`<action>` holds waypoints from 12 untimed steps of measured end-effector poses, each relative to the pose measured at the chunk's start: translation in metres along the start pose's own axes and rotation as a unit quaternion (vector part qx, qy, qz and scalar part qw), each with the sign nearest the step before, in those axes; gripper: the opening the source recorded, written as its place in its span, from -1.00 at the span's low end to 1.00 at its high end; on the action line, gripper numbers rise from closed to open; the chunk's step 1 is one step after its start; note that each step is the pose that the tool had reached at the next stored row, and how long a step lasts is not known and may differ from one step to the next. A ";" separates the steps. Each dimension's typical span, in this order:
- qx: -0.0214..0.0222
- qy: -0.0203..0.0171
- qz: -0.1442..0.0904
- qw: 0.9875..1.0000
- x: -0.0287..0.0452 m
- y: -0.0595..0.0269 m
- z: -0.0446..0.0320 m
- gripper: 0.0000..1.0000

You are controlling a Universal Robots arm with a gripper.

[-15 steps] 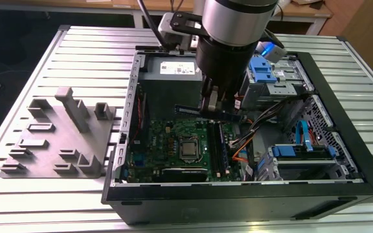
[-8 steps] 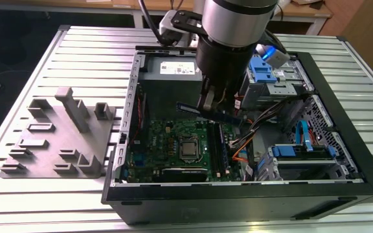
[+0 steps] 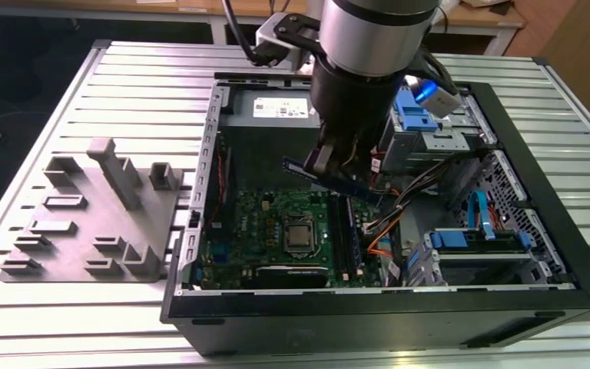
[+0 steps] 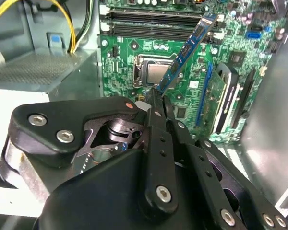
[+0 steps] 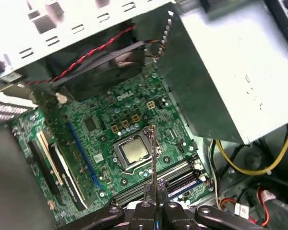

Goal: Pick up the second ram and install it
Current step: 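Insert the second ram into the second slot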

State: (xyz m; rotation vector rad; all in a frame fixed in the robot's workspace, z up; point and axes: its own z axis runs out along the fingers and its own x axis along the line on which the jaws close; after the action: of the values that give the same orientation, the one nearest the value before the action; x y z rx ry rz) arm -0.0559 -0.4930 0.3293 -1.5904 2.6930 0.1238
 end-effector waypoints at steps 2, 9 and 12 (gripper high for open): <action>0.001 -0.001 0.018 1.000 0.0000 0.0000 0.0004 -0.80; 0.004 -0.005 0.081 0.997 0.0001 -0.0001 0.0016 -0.80; 0.005 -0.007 0.109 0.994 0.0001 -0.0001 0.0022 -0.80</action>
State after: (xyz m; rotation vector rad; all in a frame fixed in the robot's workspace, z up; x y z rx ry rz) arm -0.0559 -0.4930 0.3271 -1.2836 2.8428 0.1208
